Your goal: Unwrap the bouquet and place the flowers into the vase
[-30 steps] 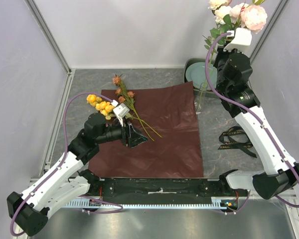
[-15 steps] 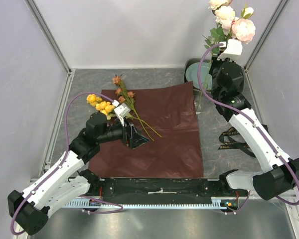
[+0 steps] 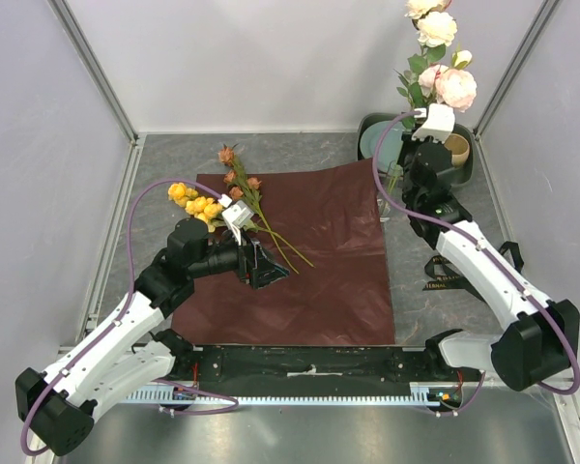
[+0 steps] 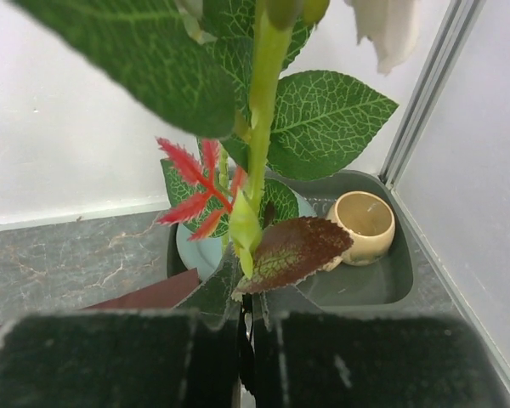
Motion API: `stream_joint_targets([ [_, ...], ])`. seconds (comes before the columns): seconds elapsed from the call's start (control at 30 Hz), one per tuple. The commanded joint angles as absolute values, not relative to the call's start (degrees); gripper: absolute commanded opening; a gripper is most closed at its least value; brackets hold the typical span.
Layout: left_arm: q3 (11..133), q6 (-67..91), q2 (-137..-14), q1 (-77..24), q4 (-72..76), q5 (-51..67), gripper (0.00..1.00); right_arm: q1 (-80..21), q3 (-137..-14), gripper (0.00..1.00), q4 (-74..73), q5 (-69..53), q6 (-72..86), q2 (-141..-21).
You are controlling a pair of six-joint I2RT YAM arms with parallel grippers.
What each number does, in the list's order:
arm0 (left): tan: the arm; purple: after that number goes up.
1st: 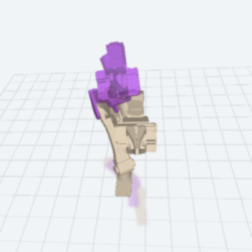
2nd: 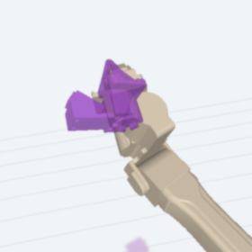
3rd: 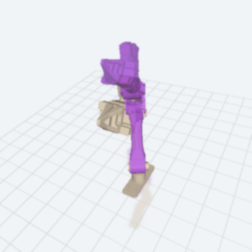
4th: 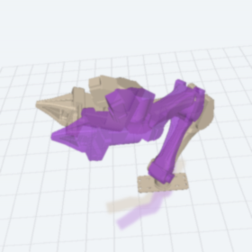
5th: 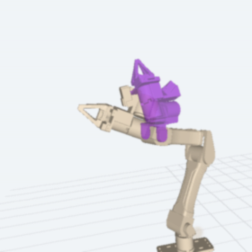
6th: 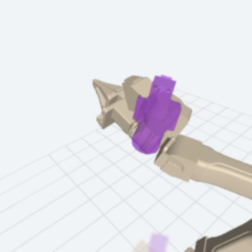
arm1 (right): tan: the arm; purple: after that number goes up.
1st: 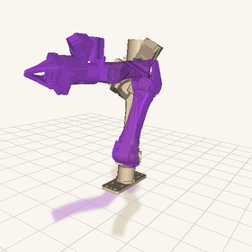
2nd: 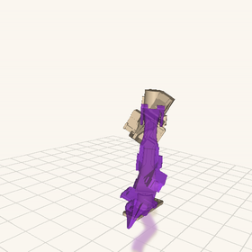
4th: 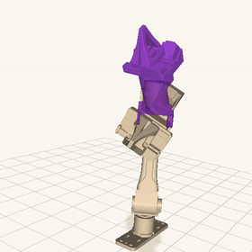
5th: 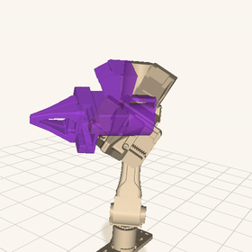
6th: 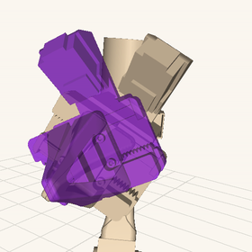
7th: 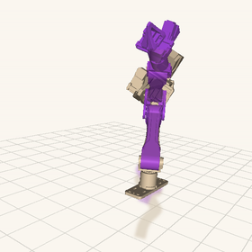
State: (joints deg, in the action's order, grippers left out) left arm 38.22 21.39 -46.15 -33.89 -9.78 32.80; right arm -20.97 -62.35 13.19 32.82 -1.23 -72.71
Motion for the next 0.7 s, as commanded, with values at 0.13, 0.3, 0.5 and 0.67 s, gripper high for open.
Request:
stream_joint_targets([
  [0.13, 39.7, 19.3, -46.0, -34.0, -9.0, 31.7, 0.86, -20.7, -58.0, 0.10, 20.6, 31.2, -0.8, -73.7],
  [0.3, 39.7, 19.3, -45.9, -34.0, -8.9, 31.6, 0.86, -20.7, -56.1, 0.14, 22.0, 30.2, -0.4, -74.8],
  [0.5, 39.6, 19.3, -45.7, -34.0, -8.9, 31.5, 0.86, -20.7, -54.3, 0.17, 23.5, 30.3, -0.5, -75.5],
  [0.67, 39.5, 19.5, -45.6, -34.0, -8.9, 31.4, 0.86, -20.7, -53.1, 0.18, 24.7, 30.3, -0.4, -76.2],
])
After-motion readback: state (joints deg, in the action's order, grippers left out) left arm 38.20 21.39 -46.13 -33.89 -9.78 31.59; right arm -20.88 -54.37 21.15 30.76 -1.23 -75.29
